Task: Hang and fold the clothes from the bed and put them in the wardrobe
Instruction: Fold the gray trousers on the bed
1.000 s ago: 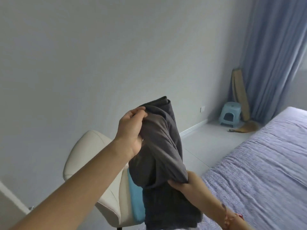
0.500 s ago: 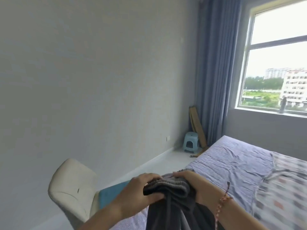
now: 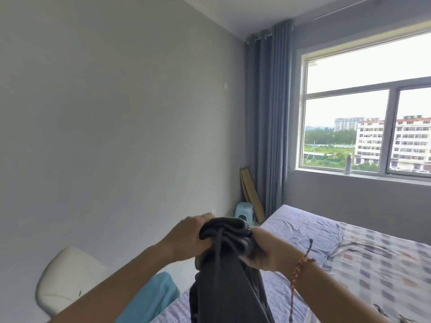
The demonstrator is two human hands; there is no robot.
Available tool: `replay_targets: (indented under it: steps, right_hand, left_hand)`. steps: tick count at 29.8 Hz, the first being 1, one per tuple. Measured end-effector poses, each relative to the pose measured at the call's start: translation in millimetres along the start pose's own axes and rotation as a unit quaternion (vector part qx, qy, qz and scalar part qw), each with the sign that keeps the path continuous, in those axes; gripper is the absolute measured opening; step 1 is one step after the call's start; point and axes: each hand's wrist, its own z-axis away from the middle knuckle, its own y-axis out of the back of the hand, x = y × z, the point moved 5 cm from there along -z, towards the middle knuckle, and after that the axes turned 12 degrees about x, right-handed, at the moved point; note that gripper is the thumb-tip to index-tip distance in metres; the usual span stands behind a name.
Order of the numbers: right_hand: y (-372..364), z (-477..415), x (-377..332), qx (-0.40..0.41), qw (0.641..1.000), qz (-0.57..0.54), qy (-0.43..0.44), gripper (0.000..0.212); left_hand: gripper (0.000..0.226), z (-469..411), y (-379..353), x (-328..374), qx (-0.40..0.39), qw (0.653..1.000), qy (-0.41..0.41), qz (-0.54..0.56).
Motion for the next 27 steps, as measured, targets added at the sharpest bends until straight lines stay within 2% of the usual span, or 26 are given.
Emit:
replay_targets:
  steps: [1, 3, 4, 5, 7, 8, 9, 11, 12, 13, 14, 15, 16, 17, 18, 19, 21, 22, 25, 27]
  right_hand:
    - [3, 0, -7, 0.034, 0.997, 0.067, 0.038, 0.030]
    - [1, 10, -27, 0.091, 0.961, 0.210, 0.153, 0.023]
    - [-1, 14, -36, 0.095, 0.943, 0.238, 0.210, 0.010]
    - [-4, 19, -41, 0.069, 0.930, 0.257, 0.252, 0.012]
    - [-11, 23, -45, -0.029, 0.923, 0.250, 0.291, 0.059]
    - [-16, 26, -44, -0.073, 0.921, 0.236, 0.300, 0.062]
    - [-22, 30, -42, -0.108, 0.915, 0.224, 0.318, 0.051]
    - [-27, 29, -41, -0.082, 0.903, 0.206, 0.369, 0.027]
    - [-29, 24, -42, -0.042, 0.901, 0.184, 0.390, 0.021]
    - [-26, 19, -42, -0.002, 0.902, 0.155, 0.402, 0.018]
    - [-29, 14, -40, 0.027, 0.904, 0.136, 0.404, 0.017]
    - [-32, 10, -37, 0.049, 0.905, 0.127, 0.404, 0.017]
    - [-36, 7, -34, 0.066, 0.902, 0.128, 0.408, 0.016]
    - [-41, 4, -30, 0.078, 0.898, 0.128, 0.413, 0.015]
    - [-47, 4, -27, 0.081, 0.896, 0.127, 0.417, 0.014]
    - [-54, 5, -24, 0.078, 0.895, 0.124, 0.420, 0.015]
    - [-63, 7, -21, 0.061, 0.902, 0.144, 0.403, 0.033]
    - [-70, 7, -16, 0.035, 0.912, 0.169, 0.373, 0.043]
    - [-80, 11, -9, -0.084, 0.943, 0.160, 0.279, 0.063]
    - [-86, 8, -9, -0.123, 0.956, 0.110, 0.243, 0.064]
  left_hand:
    - [0.054, -7, 9, 5, 0.014, 1.000, -0.007, -0.008]
    - [0.058, -18, 29, 8, 0.043, 0.999, -0.011, -0.017]
    - [0.058, -25, 39, 9, 0.053, 0.998, -0.008, -0.014]
    - [0.055, -31, 47, 12, 0.064, 0.998, -0.005, -0.004]
    - [0.047, -40, 62, 19, 0.056, 0.998, 0.003, 0.028]
    - [0.047, -43, 65, 24, 0.029, 0.998, 0.006, 0.048]
    - [0.048, -44, 66, 27, -0.002, 0.998, 0.011, 0.061]
    - [0.051, -42, 62, 27, -0.038, 0.996, 0.036, 0.066]
    - [0.053, -38, 60, 21, -0.020, 0.996, 0.062, 0.060]
    - [0.055, -35, 57, 13, 0.029, 0.996, 0.085, 0.029]
    - [0.055, -28, 55, 4, 0.098, 0.988, 0.110, -0.045]
    - [0.048, -19, 51, 0, 0.163, 0.971, 0.120, -0.128]
    - [0.034, -10, 45, 3, 0.210, 0.956, 0.128, -0.162]
    - [0.020, -1, 36, 5, 0.232, 0.952, 0.146, -0.135]
    - [0.020, 4, 27, 6, 0.220, 0.956, 0.184, -0.052]
    - [0.032, 11, 19, 5, 0.197, 0.945, 0.254, 0.068]
    - [0.049, 18, 4, 8, 0.136, 0.868, 0.383, 0.286]
    - [0.052, 24, 1, 5, 0.113, 0.842, 0.408, 0.335]
    - [0.055, 27, 5, -6, 0.110, 0.852, 0.395, 0.326]
    - [0.032, 25, 15, -18, 0.140, 0.856, 0.396, 0.302]
